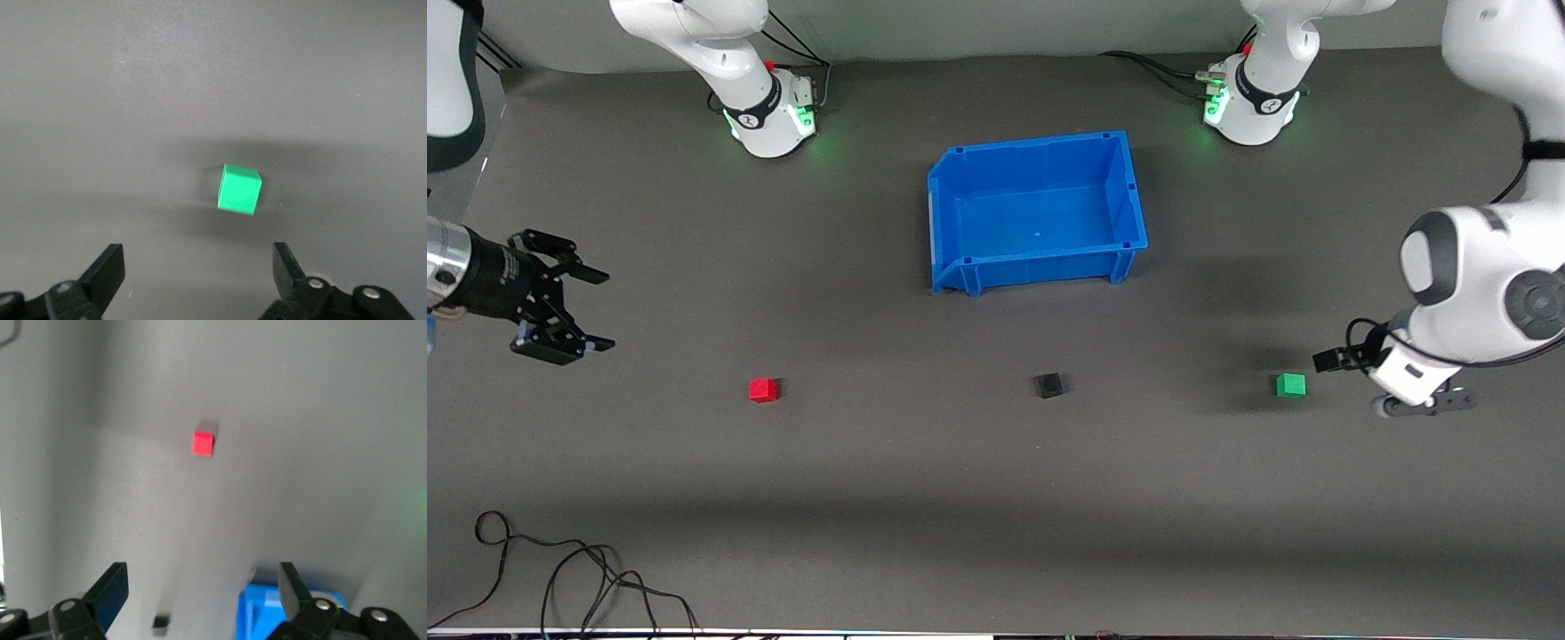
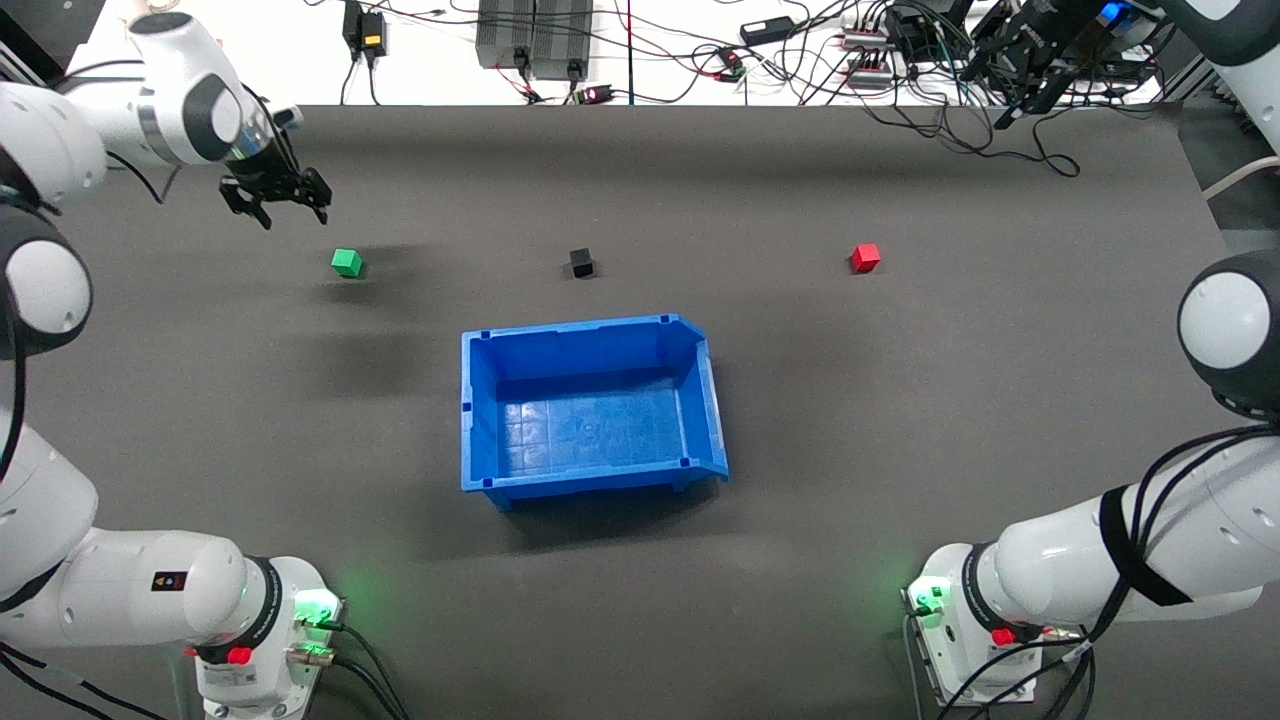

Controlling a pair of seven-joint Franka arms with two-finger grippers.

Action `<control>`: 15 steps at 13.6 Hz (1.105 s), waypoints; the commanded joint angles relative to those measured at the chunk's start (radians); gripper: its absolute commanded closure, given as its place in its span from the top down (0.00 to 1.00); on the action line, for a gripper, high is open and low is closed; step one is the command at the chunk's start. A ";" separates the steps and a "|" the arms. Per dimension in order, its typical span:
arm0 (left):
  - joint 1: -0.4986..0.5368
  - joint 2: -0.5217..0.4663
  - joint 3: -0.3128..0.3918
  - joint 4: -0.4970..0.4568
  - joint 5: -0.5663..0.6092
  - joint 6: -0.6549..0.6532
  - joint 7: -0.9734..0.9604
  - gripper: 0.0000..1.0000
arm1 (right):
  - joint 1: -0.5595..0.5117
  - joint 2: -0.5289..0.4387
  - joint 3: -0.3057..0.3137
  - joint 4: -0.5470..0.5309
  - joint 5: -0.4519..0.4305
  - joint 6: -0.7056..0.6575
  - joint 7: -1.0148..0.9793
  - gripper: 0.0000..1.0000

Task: Attach green and red cubes to black cube
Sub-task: 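Reach the right gripper to the red cube while the left gripper reaches the green cube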

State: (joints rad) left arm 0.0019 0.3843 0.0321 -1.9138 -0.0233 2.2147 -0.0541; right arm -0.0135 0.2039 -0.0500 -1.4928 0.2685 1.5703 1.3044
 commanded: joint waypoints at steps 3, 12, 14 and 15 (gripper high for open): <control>-0.033 0.076 -0.014 0.015 0.003 0.109 0.049 0.97 | -0.022 0.052 -0.039 -0.113 0.156 0.084 0.026 1.00; -0.036 0.177 -0.020 0.039 0.003 0.168 0.120 0.93 | 0.012 0.161 -0.040 -0.497 0.377 0.634 -0.324 1.00; -0.034 0.197 -0.020 0.041 0.003 0.172 0.128 0.89 | 0.018 0.212 -0.039 -0.524 0.435 0.715 -0.401 1.00; -0.036 0.215 -0.020 0.041 -0.007 0.175 0.128 0.87 | 0.026 0.238 -0.039 -0.532 0.466 0.743 -0.440 1.00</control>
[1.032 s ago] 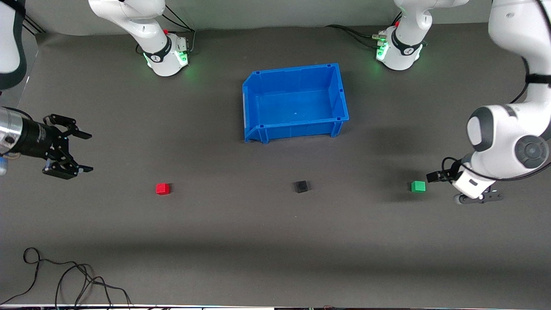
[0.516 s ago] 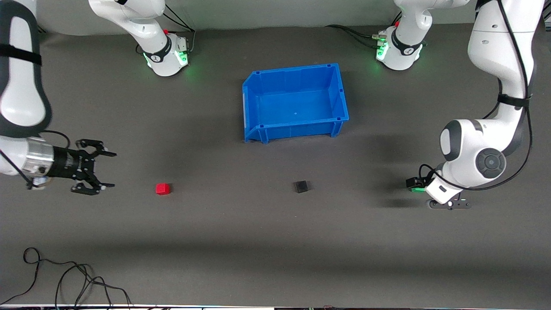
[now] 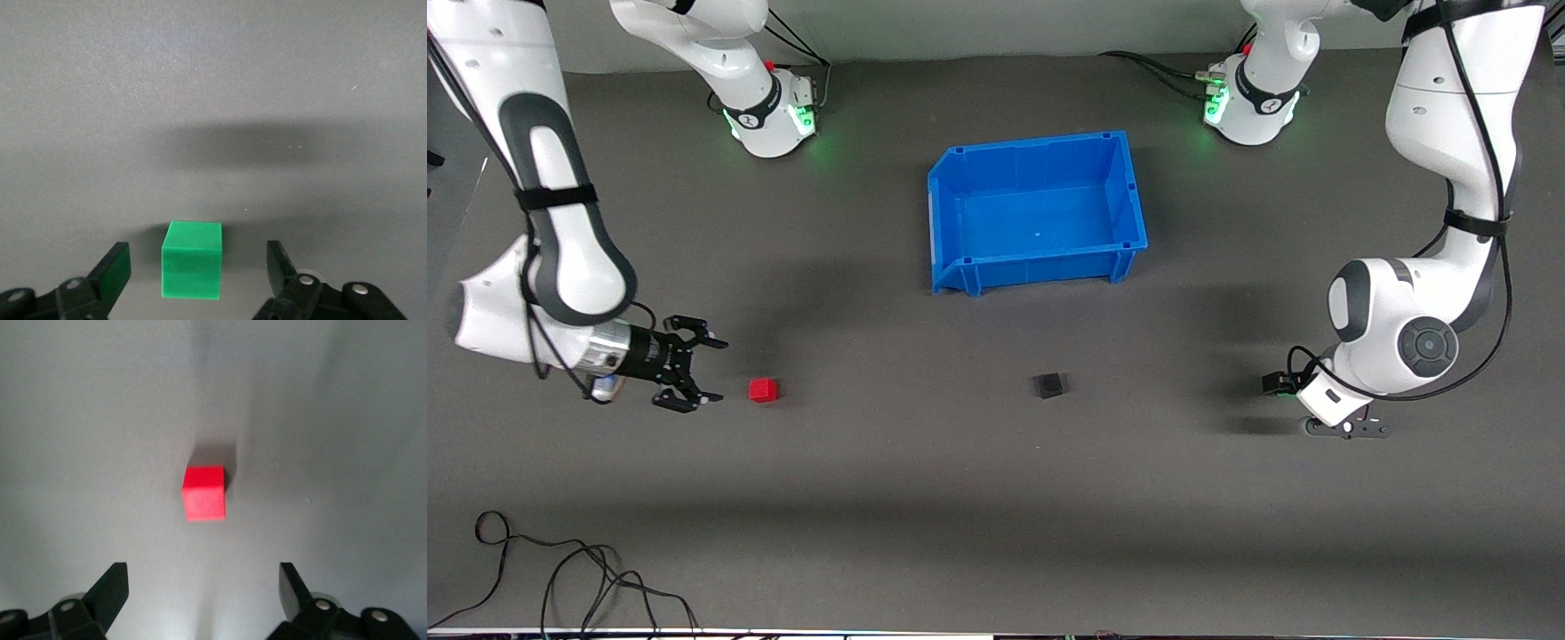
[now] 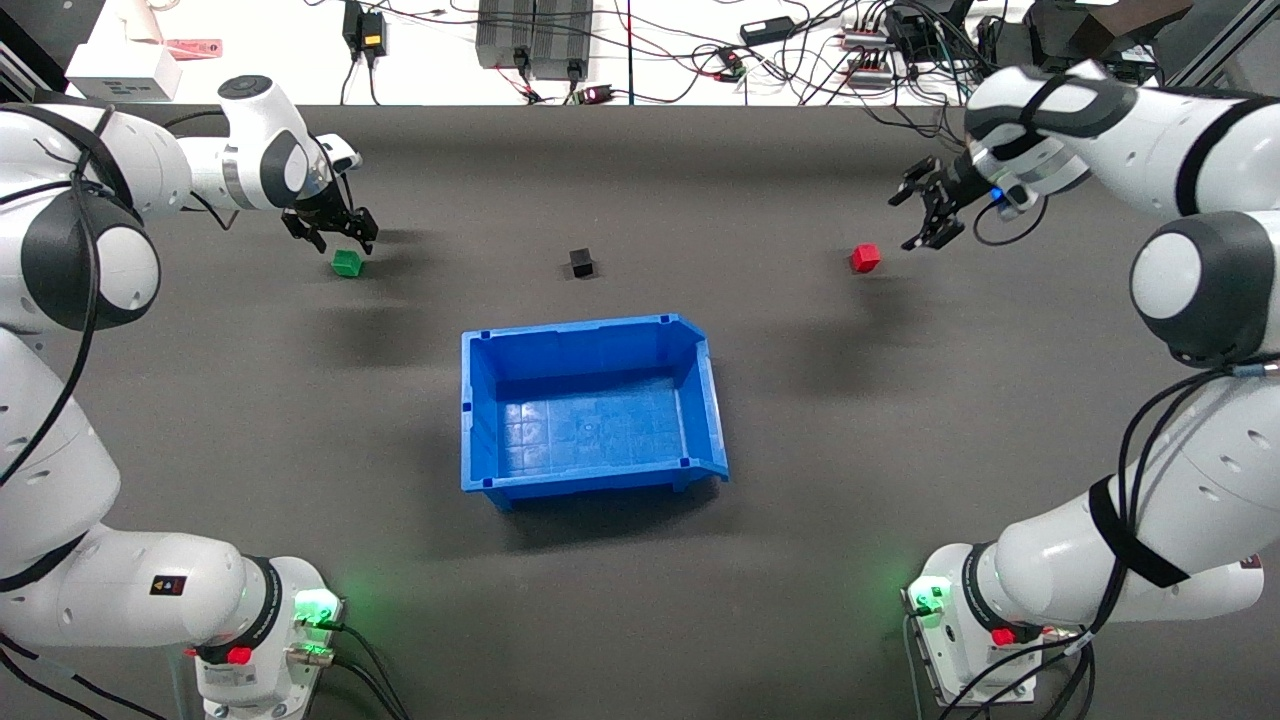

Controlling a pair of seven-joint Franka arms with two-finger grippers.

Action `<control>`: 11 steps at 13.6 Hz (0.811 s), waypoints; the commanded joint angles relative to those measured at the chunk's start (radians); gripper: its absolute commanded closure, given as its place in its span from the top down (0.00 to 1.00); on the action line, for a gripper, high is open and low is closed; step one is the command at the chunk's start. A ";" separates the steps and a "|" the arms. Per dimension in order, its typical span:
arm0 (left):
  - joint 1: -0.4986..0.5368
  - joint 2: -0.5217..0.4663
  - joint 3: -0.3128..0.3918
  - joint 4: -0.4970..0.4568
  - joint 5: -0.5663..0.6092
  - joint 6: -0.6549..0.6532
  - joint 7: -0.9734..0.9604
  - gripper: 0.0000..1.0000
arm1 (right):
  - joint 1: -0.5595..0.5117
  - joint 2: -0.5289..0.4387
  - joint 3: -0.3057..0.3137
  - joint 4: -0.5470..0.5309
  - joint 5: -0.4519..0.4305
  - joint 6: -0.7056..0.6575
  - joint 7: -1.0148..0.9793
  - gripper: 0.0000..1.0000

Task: Attach green and red cubes to black cube
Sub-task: 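Reach the right gripper to the red cube while the left gripper reaches the green cube, then close the right gripper on the red cube while the left gripper grasps green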

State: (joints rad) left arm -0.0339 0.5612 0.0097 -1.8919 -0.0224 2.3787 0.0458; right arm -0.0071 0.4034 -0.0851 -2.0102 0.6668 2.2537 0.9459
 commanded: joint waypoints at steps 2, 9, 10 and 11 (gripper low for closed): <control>0.000 0.039 0.003 0.022 -0.008 -0.012 0.023 0.73 | 0.021 0.081 -0.004 -0.016 0.106 0.090 -0.131 1.00; 0.000 0.057 0.003 0.048 -0.008 0.007 0.028 0.64 | 0.053 0.156 0.004 0.004 0.149 0.173 -0.141 1.00; 0.000 0.059 0.003 0.048 -0.008 0.007 0.028 0.63 | 0.053 0.161 0.004 0.005 0.161 0.179 -0.141 1.00; 0.000 0.066 0.003 0.048 -0.007 0.008 0.026 0.60 | 0.055 0.163 0.004 0.010 0.162 0.179 -0.141 0.96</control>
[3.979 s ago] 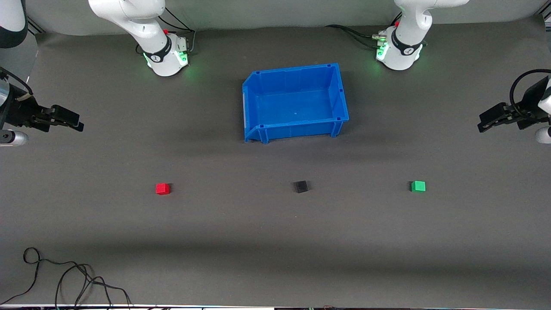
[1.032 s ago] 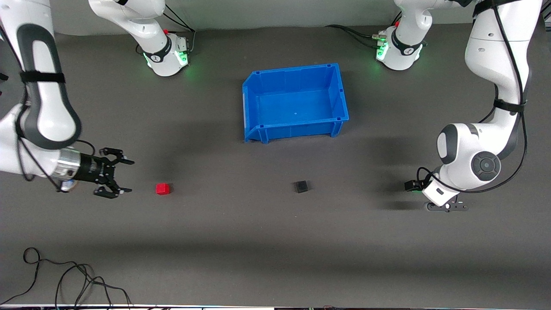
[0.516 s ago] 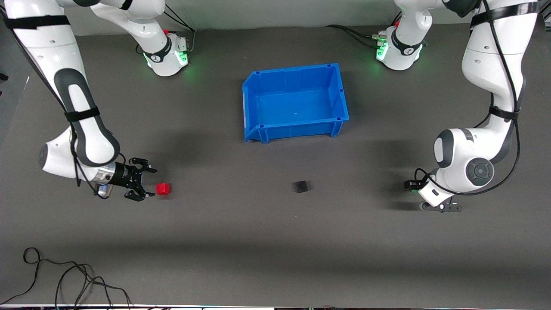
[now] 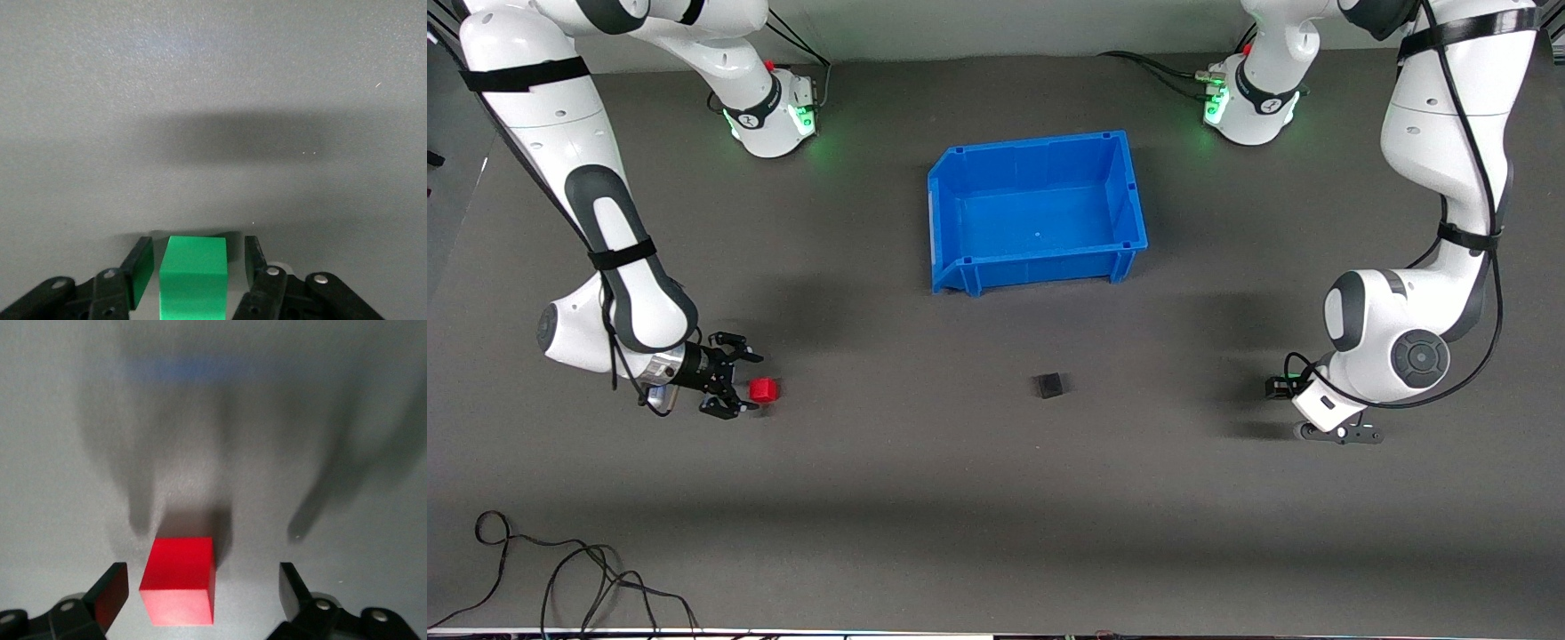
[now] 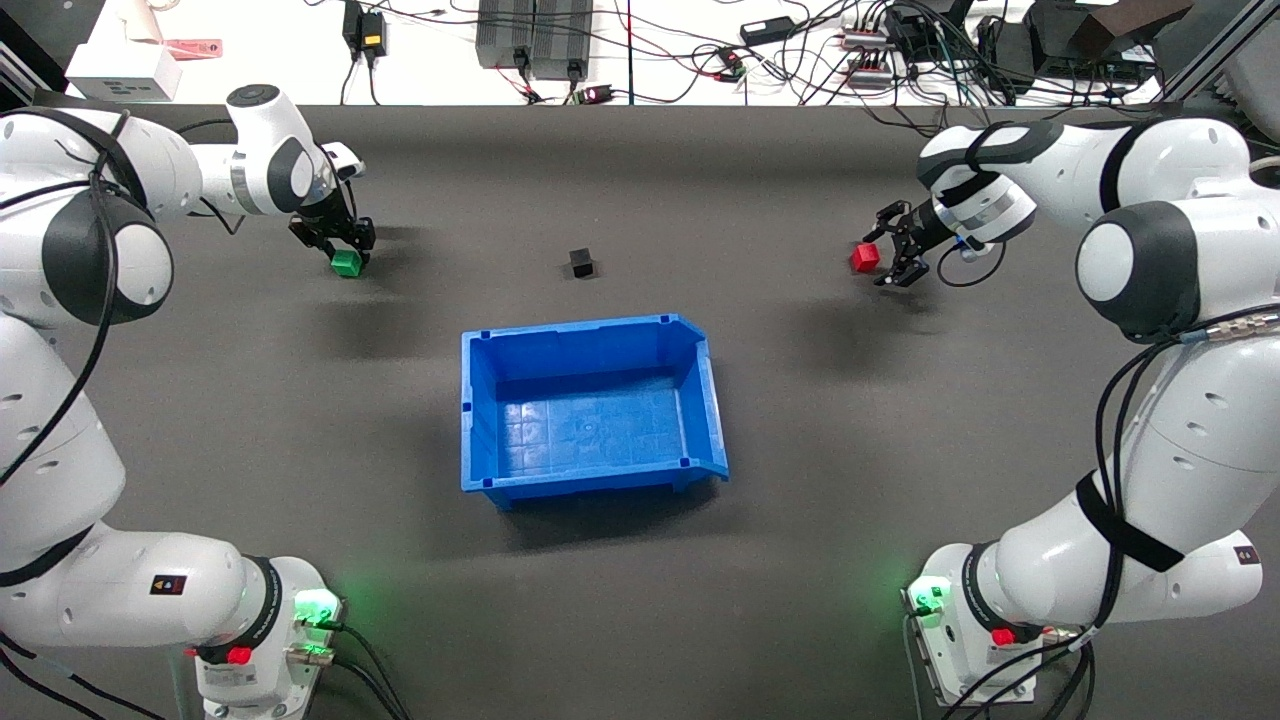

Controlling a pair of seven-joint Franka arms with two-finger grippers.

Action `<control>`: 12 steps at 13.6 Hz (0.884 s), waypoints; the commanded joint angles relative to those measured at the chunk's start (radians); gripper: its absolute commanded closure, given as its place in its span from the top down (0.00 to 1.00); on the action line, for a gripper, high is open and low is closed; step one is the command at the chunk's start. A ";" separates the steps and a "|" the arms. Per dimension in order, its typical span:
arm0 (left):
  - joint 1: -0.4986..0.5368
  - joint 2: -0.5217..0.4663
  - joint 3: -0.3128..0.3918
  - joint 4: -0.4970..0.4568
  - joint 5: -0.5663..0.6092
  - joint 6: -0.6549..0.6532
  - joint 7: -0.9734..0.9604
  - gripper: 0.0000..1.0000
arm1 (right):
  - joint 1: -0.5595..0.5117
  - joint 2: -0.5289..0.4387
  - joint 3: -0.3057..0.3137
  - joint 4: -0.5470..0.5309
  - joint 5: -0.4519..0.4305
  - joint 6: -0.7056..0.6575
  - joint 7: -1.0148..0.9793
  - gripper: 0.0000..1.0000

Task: Attach green and red cubes to black cube
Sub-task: 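Close the right gripper on the red cube while the left gripper grasps green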

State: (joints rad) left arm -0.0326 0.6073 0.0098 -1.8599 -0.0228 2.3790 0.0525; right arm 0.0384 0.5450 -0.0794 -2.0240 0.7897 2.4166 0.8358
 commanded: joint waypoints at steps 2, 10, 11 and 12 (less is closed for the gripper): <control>0.000 0.023 0.004 0.016 -0.003 0.009 0.021 0.54 | 0.008 0.023 -0.002 0.025 0.039 0.015 -0.037 0.62; -0.013 0.022 0.006 0.048 -0.006 -0.017 -0.054 0.00 | -0.002 0.023 -0.003 0.039 0.039 0.009 -0.053 0.32; -0.016 0.020 0.006 0.048 -0.003 -0.017 -0.159 0.00 | -0.002 0.024 -0.003 0.039 0.039 0.009 -0.055 0.29; -0.023 0.014 0.001 0.053 0.001 -0.017 -0.256 0.00 | -0.002 0.027 -0.003 0.042 0.039 0.009 -0.055 0.26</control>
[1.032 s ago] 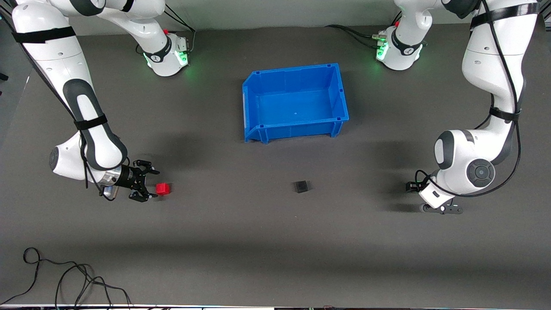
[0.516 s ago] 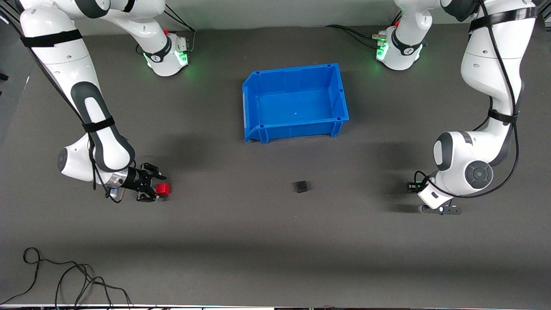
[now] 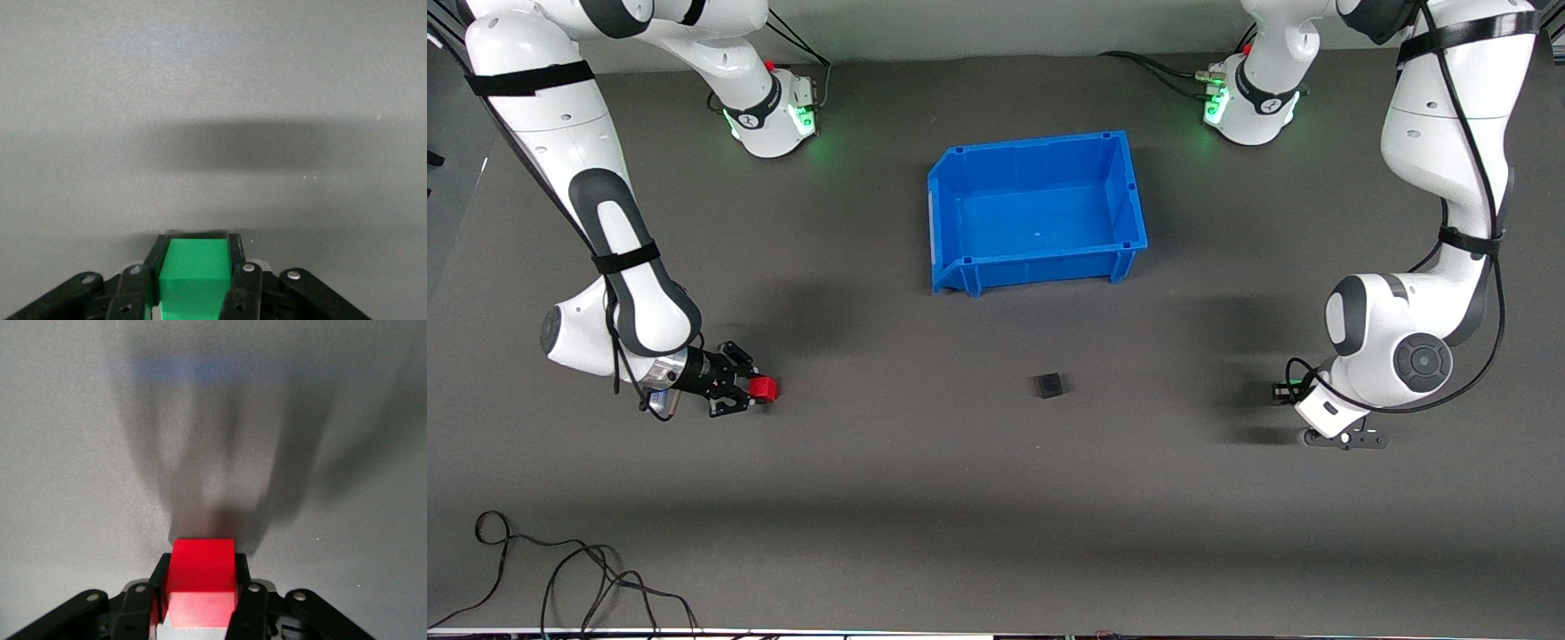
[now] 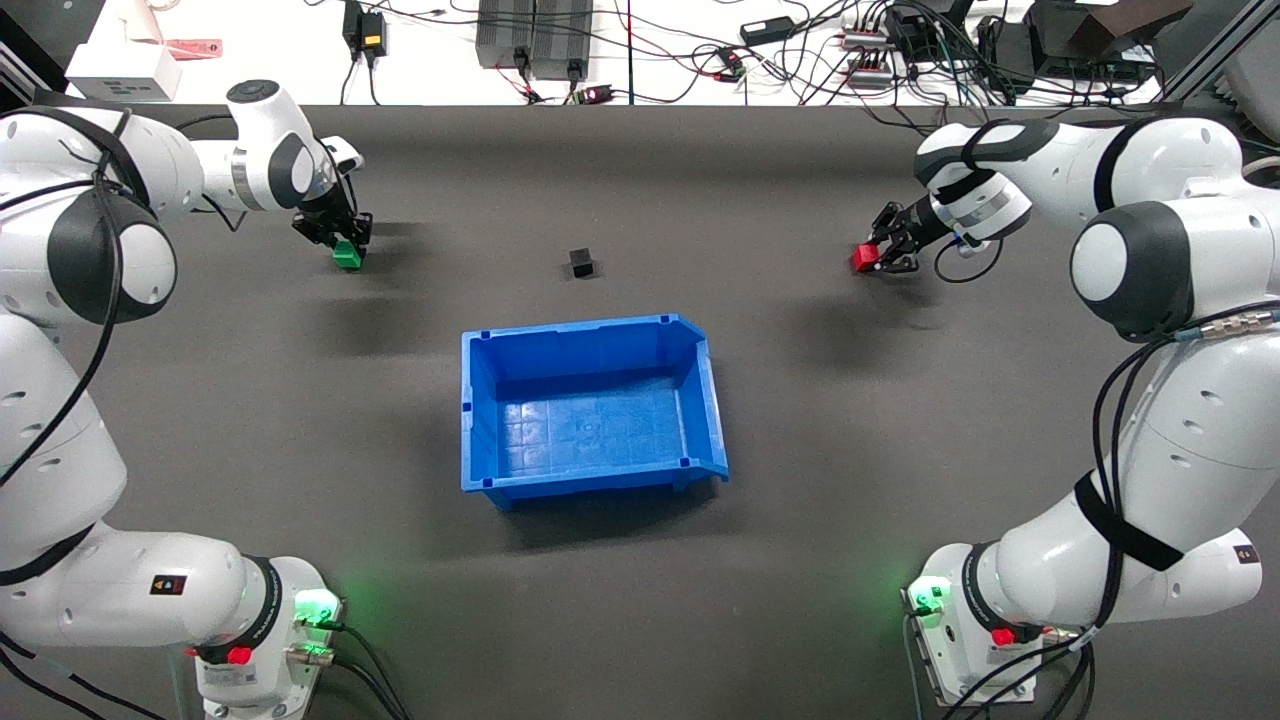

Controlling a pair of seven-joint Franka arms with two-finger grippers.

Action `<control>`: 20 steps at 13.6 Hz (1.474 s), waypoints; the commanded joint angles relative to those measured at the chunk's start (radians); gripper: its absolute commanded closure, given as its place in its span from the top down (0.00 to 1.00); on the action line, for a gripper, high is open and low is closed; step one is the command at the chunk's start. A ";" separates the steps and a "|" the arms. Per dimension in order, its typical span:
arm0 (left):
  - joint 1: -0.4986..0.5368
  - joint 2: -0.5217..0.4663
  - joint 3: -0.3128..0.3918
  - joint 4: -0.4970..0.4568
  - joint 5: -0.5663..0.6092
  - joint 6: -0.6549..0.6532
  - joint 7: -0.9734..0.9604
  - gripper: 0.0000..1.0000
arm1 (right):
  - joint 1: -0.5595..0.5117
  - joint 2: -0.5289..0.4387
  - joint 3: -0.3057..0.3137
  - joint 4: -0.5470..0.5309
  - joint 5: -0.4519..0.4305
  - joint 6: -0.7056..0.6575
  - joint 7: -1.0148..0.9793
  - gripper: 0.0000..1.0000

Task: Attach green and red cubes to black cube
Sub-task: 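Close the right gripper on the red cube while the left gripper grasps green, then carry the red cube and green cube toward the black cube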

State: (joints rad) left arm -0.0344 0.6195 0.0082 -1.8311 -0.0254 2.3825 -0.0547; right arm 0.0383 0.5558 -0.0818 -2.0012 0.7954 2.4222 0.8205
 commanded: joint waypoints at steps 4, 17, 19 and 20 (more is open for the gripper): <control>-0.059 -0.027 -0.011 0.033 -0.013 -0.020 -0.457 0.00 | -0.001 0.016 -0.003 0.032 0.033 -0.002 -0.038 0.20; -0.153 -0.034 -0.014 0.115 -0.015 -0.086 -1.431 0.00 | 0.313 -0.004 -0.009 0.202 0.018 -0.058 0.428 0.21; -0.218 -0.021 -0.014 0.121 -0.016 -0.086 -1.577 0.00 | 0.386 0.007 -0.009 0.208 0.018 0.012 0.523 0.21; -0.249 -0.006 -0.014 0.128 -0.016 -0.080 -1.631 0.00 | 0.428 0.015 -0.009 0.210 0.018 0.052 0.570 0.21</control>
State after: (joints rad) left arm -0.2076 0.6002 -0.0212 -1.7183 -0.0336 2.3152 -1.5608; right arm 0.3927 0.5540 -0.0772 -1.8063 0.8020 2.4119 1.3009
